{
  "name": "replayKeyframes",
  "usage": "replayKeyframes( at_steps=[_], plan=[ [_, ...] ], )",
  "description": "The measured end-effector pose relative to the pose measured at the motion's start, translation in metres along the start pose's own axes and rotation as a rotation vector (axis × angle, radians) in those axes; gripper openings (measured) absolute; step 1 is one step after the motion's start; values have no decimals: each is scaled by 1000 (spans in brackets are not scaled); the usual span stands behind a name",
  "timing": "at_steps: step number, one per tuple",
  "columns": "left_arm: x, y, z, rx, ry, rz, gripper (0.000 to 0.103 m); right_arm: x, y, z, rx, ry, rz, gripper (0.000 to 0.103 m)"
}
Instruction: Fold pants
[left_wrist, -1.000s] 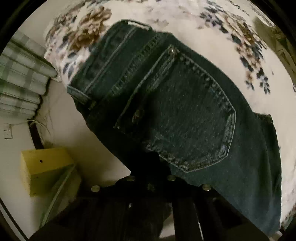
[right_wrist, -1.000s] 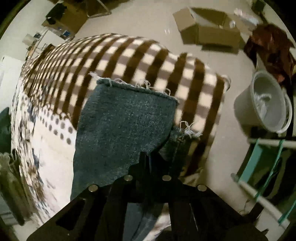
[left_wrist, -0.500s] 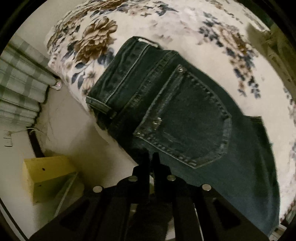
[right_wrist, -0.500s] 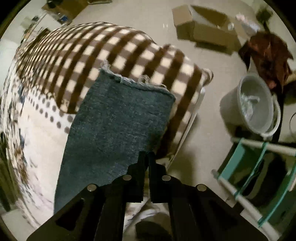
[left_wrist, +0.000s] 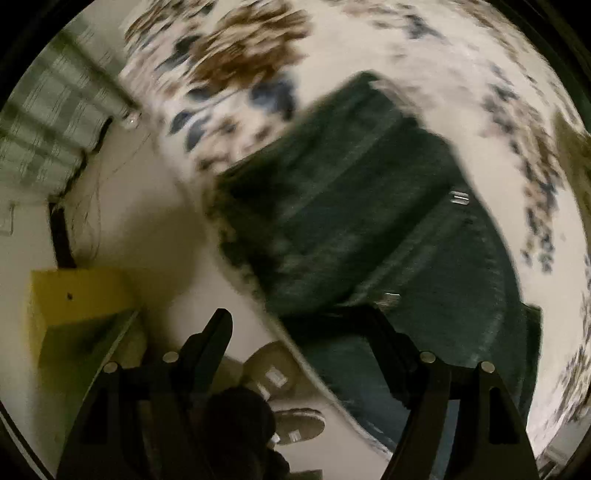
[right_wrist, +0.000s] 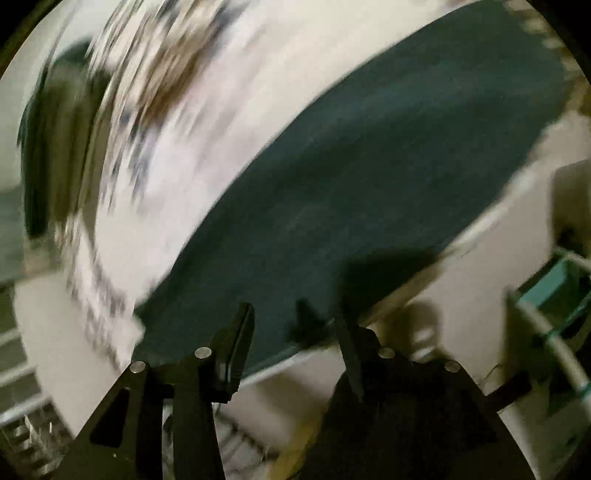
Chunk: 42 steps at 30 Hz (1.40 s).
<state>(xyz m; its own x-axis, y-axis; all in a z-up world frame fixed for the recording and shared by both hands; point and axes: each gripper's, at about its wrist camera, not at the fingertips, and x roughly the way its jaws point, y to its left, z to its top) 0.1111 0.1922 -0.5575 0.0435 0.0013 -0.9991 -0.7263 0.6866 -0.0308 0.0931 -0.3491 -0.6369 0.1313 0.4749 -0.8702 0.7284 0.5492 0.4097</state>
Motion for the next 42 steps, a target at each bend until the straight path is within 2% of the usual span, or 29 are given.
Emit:
replayKeyframes(
  at_steps=[4, 7, 10, 11, 13, 16, 17, 19, 25, 29, 31, 35, 39, 40, 41, 42],
  plan=[
    [7, 21, 8, -30, 31, -20, 73, 55, 58, -40, -69, 107, 7, 48],
    [11, 24, 13, -15, 44, -34, 73, 72, 115, -38, -193, 101, 2, 48],
    [12, 22, 14, 28, 35, -31, 73, 92, 190, -29, -391, 70, -30, 48],
    [12, 21, 15, 42, 29, -32, 73, 102, 219, -25, -472, 63, -42, 51],
    [10, 19, 13, 59, 24, -36, 73, 126, 267, -12, -627, 98, -99, 55],
    [7, 15, 10, 82, 24, -41, 73, 184, 322, -16, -879, 204, -272, 55],
    [7, 15, 9, 90, 30, -42, 73, 199, 329, -18, -921, 218, -332, 44],
    [9, 18, 7, 101, 41, -44, 73, 211, 339, -22, -979, 241, -345, 8],
    [5, 32, 2, 138, 50, -57, 73, 167, 347, -12, -919, 129, -278, 7],
    [1, 39, 4, 133, 40, -87, 73, 154, 350, -3, -880, 76, -269, 7],
    [0, 40, 10, 121, 33, -107, 73, 160, 345, 13, -803, 66, -265, 7],
    [-1, 43, 22, 50, 26, -193, 73, 170, 329, 34, -688, 110, -234, 7],
    [11, 38, 38, -31, 32, -259, 72, 167, 326, 28, -772, 124, -259, 8],
    [14, 36, 42, -44, 15, -252, 69, 170, 327, 24, -788, 125, -265, 8],
    [14, 35, 45, -50, -4, -268, 42, 173, 329, 21, -796, 127, -268, 8],
    [14, 34, 48, -50, -24, -268, 35, 171, 327, 23, -801, 132, -271, 8]
  ],
)
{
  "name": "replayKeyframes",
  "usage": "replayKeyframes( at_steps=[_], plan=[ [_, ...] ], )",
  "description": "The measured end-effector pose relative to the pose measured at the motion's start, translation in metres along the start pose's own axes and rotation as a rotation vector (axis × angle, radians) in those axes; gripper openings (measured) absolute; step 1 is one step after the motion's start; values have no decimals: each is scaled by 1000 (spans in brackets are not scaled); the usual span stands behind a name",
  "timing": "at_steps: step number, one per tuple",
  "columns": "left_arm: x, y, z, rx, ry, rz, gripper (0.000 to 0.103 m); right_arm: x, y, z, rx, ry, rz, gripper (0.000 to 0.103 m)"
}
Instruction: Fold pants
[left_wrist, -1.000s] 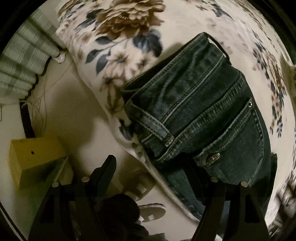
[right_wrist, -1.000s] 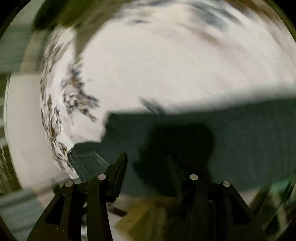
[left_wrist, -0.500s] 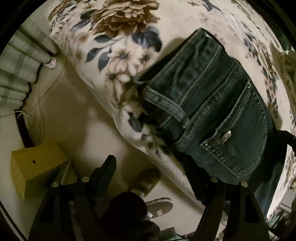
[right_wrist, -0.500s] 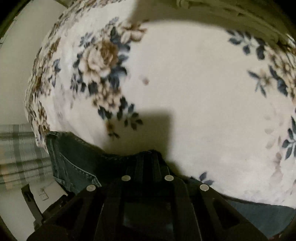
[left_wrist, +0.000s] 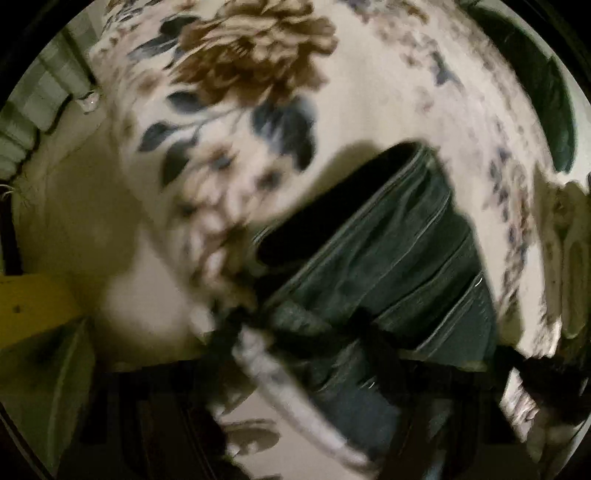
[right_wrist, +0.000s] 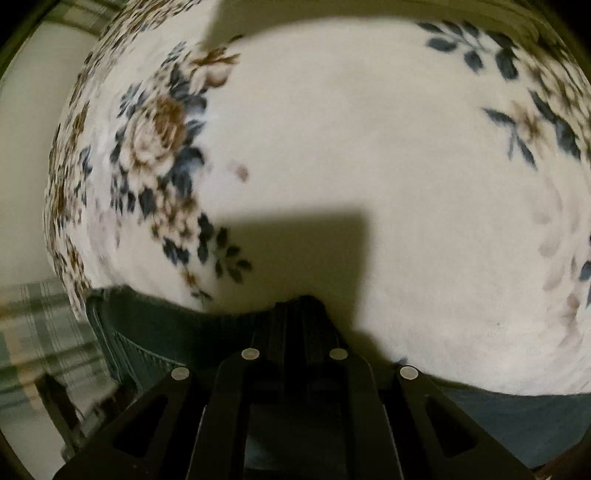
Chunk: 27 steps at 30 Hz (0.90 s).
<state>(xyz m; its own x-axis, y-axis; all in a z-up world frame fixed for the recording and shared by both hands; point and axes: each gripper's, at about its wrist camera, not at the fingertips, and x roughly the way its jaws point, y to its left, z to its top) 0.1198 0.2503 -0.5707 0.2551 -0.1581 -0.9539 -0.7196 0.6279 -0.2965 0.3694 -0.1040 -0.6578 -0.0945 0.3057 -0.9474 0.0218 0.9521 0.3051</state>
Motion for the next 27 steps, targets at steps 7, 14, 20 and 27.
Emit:
replayKeyframes(
  at_steps=[7, 14, 20, 27],
  plan=[
    [-27, -1, -10, 96, -49, -7, 27, 5, 21, 4, -13, 4, -8, 7],
    [-13, 18, 1, 157, 37, -30, 27, 0, 20, 24, 26, -63, -54, 0],
    [-21, 21, -2, 198, 29, -20, 27, -16, 6, 42, 31, 29, 125, 17],
    [-12, 18, 7, 197, 40, -10, 27, 35, 29, 18, -132, 174, 17, 23]
  ],
)
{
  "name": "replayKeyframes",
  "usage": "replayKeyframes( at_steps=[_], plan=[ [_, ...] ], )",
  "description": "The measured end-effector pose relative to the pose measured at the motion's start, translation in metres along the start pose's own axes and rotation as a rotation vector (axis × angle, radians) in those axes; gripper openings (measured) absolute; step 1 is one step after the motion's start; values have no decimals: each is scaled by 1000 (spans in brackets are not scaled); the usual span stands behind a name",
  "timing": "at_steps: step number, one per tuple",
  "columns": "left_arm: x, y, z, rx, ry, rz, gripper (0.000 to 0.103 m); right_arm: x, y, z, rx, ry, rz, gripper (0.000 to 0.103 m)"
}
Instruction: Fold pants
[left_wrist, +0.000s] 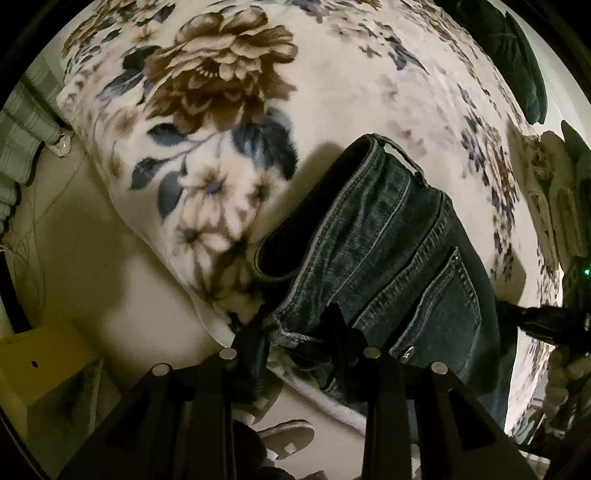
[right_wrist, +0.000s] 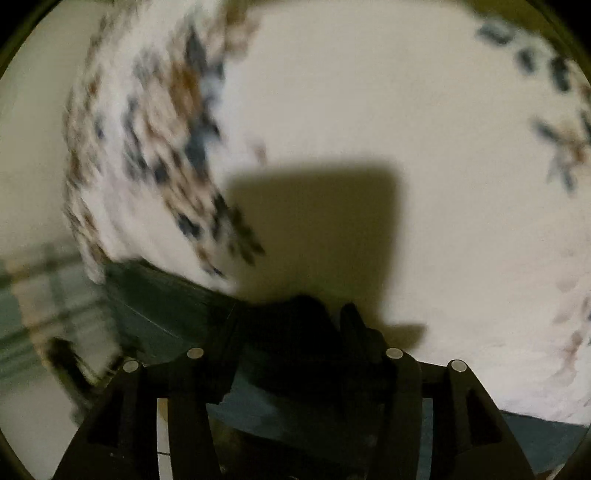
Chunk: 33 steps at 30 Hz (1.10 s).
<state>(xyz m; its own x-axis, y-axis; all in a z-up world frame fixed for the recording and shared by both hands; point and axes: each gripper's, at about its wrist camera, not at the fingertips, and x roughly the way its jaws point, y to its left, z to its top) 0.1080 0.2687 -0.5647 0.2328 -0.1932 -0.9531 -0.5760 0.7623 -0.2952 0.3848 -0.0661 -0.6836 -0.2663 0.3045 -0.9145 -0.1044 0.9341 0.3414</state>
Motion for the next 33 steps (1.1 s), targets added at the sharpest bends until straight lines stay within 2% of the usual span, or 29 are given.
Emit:
replayKeyframes(
  at_steps=[1, 5, 7, 9, 10, 11, 13, 14, 16, 17, 18, 20, 23, 27, 28, 29, 33],
  plan=[
    [1, 0, 1, 6, 3, 2, 27, 0, 2, -2, 8, -24, -18, 10],
    [13, -3, 3, 61, 13, 26, 28, -16, -4, -12, 88, -120, -22, 9],
    [12, -6, 4, 75, 21, 33, 28, -11, -3, -13, 58, -100, -17, 9],
    [5, -12, 5, 86, 24, 56, 30, -13, -12, -12, 111, -113, 27, 12],
    [-1, -17, 3, 102, 18, 71, 30, -17, -16, -13, 121, -126, 43, 28],
    [-7, -23, 2, 117, 7, 80, 30, -24, -20, -18, 129, -142, 48, 49],
    [-22, -38, -3, 172, -31, 122, 32, -43, -30, -37, 169, -218, 93, 56],
    [-31, -49, -7, 214, -59, 156, 37, -54, -40, -52, 197, -264, 120, 61],
    [-45, -71, -18, 295, -105, 208, 54, -68, -56, -88, 277, -346, 160, 67],
    [-52, -83, -24, 333, -123, 221, 70, -77, -72, -117, 343, -402, 177, 71],
    [-56, -93, -30, 357, -131, 231, 81, -82, -88, -143, 401, -439, 189, 71],
    [-64, -119, -44, 411, -135, 225, 84, -89, -121, -189, 526, -488, 198, 71],
    [-60, -152, -63, 479, -117, 199, 84, -96, -192, -287, 799, -569, 188, 71],
    [-35, -205, -99, 566, -49, 149, 84, -104, -290, -411, 1132, -700, 165, 71],
    [-27, -219, -109, 590, -37, 146, 84, -103, -308, -433, 1184, -730, 168, 71],
    [-17, -235, -121, 619, -22, 143, 84, -103, -339, -464, 1251, -791, 188, 71],
    [28, -293, -165, 727, 51, 142, 84, -87, -415, -517, 1349, -944, 293, 70]
  ],
)
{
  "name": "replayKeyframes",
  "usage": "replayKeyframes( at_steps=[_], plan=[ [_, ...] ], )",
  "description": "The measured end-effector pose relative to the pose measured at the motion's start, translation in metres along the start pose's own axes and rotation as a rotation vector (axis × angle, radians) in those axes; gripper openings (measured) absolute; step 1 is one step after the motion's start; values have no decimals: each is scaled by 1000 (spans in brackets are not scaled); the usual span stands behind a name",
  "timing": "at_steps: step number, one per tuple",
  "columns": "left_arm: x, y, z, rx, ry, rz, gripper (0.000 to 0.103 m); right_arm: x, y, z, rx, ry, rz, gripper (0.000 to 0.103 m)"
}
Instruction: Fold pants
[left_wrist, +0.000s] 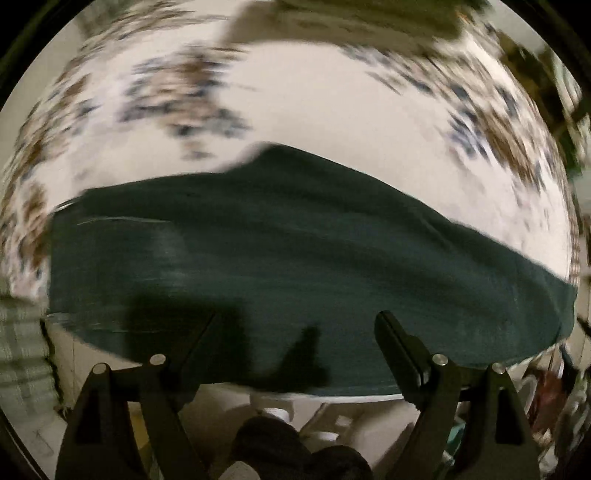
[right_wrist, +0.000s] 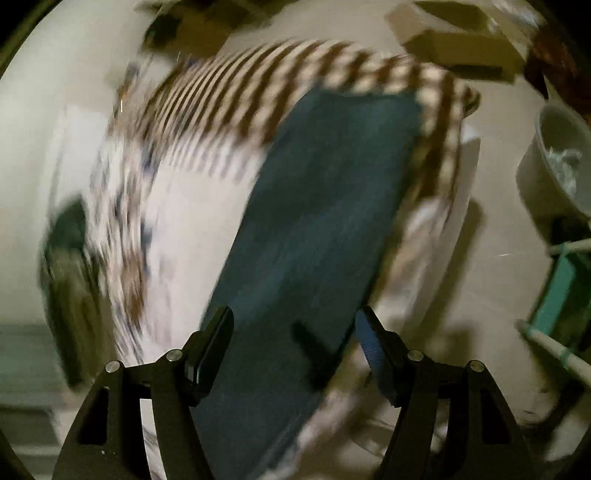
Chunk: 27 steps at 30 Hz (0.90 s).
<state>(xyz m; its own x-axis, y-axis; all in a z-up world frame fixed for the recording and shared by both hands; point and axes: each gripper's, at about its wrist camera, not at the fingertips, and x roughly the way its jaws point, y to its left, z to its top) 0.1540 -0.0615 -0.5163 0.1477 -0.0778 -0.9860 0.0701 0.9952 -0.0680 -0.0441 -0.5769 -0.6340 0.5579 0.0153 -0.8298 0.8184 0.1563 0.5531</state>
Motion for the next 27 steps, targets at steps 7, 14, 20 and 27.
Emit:
replayKeyframes(
  at_steps=[7, 14, 20, 27],
  plan=[
    [62, -89, 0, 154, 106, 29, 84, 30, -51, 51, 93, -34, 190, 56],
    [80, -92, 7, 126, 87, 34, 103, 46, -55, 78, 66, -60, 358, 56],
    [83, -86, 8, 99, 74, 11, 103, 56, -42, 91, 39, -52, 333, 7],
    [79, -87, -2, 83, 73, 11, 103, 41, -26, 96, -27, -53, 264, 7]
  ],
)
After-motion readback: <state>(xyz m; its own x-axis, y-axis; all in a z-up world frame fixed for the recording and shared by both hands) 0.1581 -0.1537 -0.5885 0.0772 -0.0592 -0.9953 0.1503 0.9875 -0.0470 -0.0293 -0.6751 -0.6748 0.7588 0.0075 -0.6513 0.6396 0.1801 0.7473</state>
